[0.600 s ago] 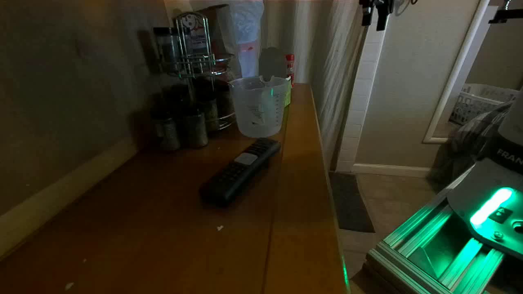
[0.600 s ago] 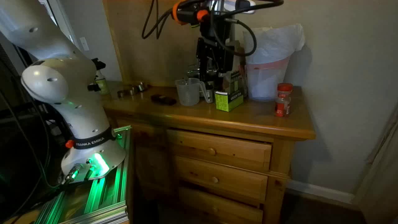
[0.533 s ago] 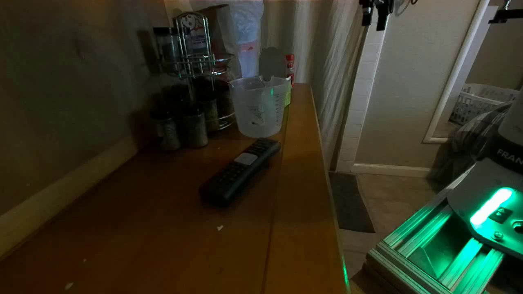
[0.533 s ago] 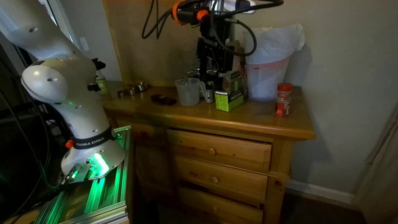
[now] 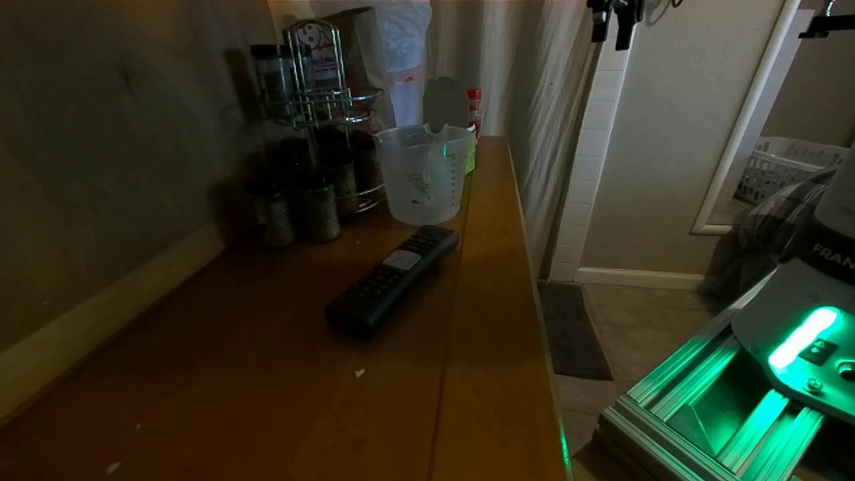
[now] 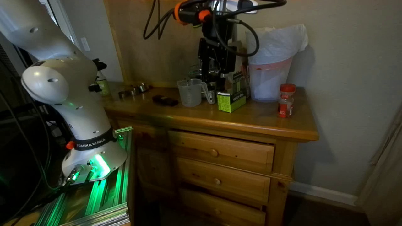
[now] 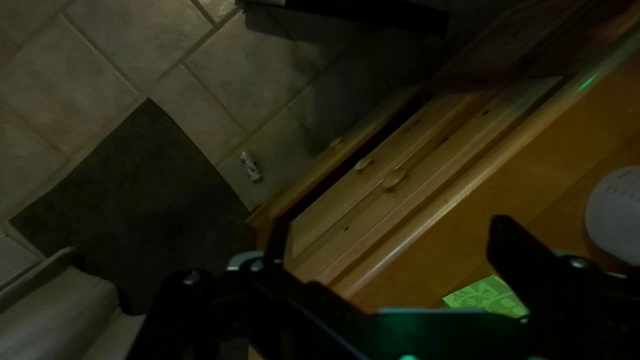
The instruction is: Pick up the clear jar and move it to the left
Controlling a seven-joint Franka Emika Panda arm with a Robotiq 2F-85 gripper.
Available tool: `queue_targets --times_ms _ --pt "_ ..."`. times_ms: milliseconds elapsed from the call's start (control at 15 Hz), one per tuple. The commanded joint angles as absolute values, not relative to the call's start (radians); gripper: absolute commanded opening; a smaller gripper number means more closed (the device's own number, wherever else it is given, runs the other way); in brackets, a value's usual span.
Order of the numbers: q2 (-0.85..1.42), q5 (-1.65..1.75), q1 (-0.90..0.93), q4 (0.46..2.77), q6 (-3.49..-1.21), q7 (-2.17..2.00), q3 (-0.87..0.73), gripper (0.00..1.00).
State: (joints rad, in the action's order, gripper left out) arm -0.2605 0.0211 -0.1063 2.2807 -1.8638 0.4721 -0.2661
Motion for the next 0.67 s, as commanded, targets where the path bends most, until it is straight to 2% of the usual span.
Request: queue_targets --times_ms 0,333,600 --pt "-0.259 0.018 -0.118 2.279 -1.862 0.474 -0.255 1.0" --pt "-0.259 0.018 -0.118 2.279 -1.862 0.474 -0.255 1.0" --pt "-0.243 0.039 -0.073 2.28 -1.849 0.486 -0.192 1.0"
